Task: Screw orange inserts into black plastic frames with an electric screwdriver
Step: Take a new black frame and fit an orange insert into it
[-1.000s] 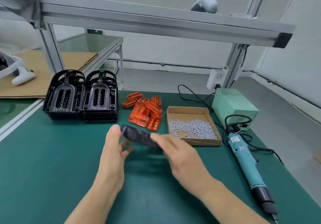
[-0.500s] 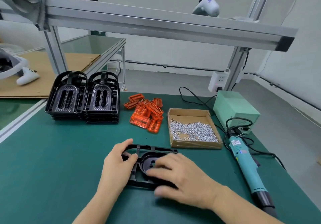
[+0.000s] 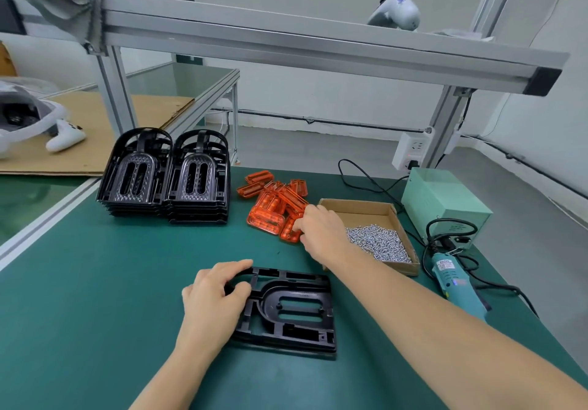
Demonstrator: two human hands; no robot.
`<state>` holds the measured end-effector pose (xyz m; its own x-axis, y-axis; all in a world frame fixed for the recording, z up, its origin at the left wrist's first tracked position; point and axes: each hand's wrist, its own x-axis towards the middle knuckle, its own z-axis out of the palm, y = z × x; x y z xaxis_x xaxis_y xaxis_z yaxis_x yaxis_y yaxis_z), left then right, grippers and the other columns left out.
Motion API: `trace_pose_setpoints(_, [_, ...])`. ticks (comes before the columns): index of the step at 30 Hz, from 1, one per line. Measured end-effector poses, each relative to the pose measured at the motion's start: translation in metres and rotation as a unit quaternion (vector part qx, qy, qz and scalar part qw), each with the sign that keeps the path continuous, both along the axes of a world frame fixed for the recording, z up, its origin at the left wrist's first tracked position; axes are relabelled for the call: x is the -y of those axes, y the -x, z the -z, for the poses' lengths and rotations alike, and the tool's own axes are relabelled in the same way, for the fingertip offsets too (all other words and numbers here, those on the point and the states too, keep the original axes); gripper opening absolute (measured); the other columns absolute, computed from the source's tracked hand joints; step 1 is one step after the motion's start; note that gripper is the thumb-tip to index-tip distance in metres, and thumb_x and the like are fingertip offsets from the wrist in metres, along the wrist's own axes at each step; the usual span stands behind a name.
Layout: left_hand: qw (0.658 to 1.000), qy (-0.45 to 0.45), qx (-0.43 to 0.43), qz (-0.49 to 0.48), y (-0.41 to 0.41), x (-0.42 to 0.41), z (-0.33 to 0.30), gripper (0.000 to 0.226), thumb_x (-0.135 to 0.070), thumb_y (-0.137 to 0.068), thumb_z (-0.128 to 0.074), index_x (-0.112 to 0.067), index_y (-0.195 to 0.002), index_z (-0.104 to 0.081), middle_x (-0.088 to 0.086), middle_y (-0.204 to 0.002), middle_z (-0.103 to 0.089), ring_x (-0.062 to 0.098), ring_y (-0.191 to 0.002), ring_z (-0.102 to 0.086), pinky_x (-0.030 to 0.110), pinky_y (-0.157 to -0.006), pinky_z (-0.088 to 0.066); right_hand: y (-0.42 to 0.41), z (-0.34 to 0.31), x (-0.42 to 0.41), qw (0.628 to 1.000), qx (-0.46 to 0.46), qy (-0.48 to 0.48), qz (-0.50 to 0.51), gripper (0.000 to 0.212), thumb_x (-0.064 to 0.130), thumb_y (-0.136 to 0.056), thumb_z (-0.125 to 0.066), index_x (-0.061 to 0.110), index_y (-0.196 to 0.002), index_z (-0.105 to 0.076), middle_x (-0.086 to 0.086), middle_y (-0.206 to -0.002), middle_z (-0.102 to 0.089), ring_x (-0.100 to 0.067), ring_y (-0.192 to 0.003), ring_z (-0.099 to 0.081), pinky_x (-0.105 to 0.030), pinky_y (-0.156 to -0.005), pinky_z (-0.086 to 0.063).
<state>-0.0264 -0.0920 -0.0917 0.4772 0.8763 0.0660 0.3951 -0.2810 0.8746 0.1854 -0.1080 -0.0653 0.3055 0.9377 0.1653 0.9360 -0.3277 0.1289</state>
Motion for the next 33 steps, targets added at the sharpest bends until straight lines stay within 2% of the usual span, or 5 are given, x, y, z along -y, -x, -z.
trace_pose_setpoints(3, [1.0,0.001,0.006,-0.005,0.001,0.0,0.0,0.041,-0.01,-0.088,-0.05,-0.043,-0.108,-0.064,-0.031,-0.096,-0.055,-0.016,-0.097,-0.035,0.038,-0.109,-0.026,-0.005,-0.001,-0.004,1.0,-0.026,-0.008,-0.015,0.027,0.023,-0.095,-0.061,0.024,-0.122,-0.065,-0.007,-0.117,-0.054,-0.024,-0.108,-0.053,-0.034,-0.084,-0.047])
trace_pose_setpoints(9, [1.0,-0.007,0.009,0.0,0.001,0.002,-0.008,0.043,-0.007,-0.085,-0.055,-0.047,-0.098,-0.06,-0.03,-0.098,-0.056,0.004,-0.107,-0.045,0.042,-0.109,-0.028,-0.005,-0.008,-0.002,0.992,-0.023,0.033,-0.119,0.021,0.024,-0.099,-0.053,0.019,-0.111,-0.069,-0.004,-0.107,-0.056,-0.021,-0.103,-0.052,-0.031,-0.074,-0.043])
trace_pose_setpoints(14, [0.996,-0.053,0.064,-0.03,0.0,0.004,-0.012,0.043,-0.009,-0.083,-0.063,-0.051,-0.091,-0.056,-0.028,-0.097,-0.056,-0.008,-0.099,-0.046,0.025,-0.094,-0.037,0.005,-0.02,0.029,0.963,-0.029,-0.161,-0.212,0.007,0.008,-0.09,-0.066,0.004,-0.089,-0.071,-0.01,-0.088,-0.062,-0.027,-0.081,-0.056,-0.039,-0.069,-0.05])
trace_pose_setpoints(24, [0.936,0.215,0.267,0.083,-0.039,0.005,-0.036,0.018,-0.005,-0.088,-0.061,-0.016,-0.099,-0.071,0.005,-0.083,-0.074,0.014,-0.071,-0.066,0.026,-0.066,-0.053,0.027,-0.009,0.086,0.895,0.123,-0.342,-0.259,0.012,0.014,-0.093,-0.066,0.011,-0.083,-0.071,-0.003,-0.076,-0.059,-0.02,-0.067,-0.05,-0.03,-0.063,-0.035])
trace_pose_setpoints(33, [0.927,0.235,0.278,0.084,-0.038,0.003,-0.035,0.025,0.003,-0.087,-0.059,-0.014,-0.082,-0.076,0.012,-0.081,-0.074,0.015,-0.063,-0.063,0.019,-0.055,-0.052,0.019,-0.006,0.112,0.906,-0.061,-0.38,-0.178,0.014,0.021,-0.089,-0.065,0.012,-0.094,-0.074,-0.002,-0.088,-0.058,-0.02,-0.082,-0.052,-0.039,-0.07,-0.043])
